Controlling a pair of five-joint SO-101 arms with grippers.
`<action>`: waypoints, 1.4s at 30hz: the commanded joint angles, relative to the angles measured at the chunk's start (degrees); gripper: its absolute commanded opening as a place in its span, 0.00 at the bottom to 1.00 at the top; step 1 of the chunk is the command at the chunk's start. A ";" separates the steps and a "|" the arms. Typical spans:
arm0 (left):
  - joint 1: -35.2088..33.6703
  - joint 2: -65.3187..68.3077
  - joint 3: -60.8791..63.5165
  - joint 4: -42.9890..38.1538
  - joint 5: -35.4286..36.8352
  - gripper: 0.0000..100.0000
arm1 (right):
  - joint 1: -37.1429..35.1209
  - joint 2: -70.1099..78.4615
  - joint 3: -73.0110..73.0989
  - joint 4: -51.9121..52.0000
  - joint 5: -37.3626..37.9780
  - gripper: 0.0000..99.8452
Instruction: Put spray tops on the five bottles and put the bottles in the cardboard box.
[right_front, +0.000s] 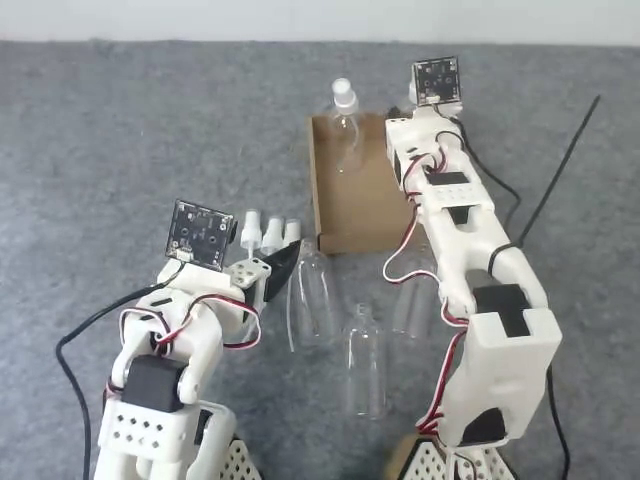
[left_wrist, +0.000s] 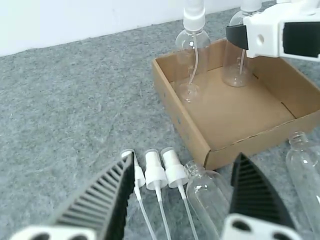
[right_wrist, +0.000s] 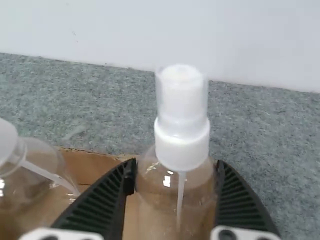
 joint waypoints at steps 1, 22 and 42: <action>-0.18 0.26 -0.48 -0.79 -0.35 0.29 | -0.31 -1.36 -3.52 -0.40 0.97 0.18; -0.09 0.26 -0.48 -0.79 -0.35 0.29 | -0.31 -1.45 -3.52 -0.40 1.05 0.33; -0.18 0.26 -0.40 -0.79 -0.35 0.29 | -0.31 -17.01 -12.13 18.42 0.62 0.33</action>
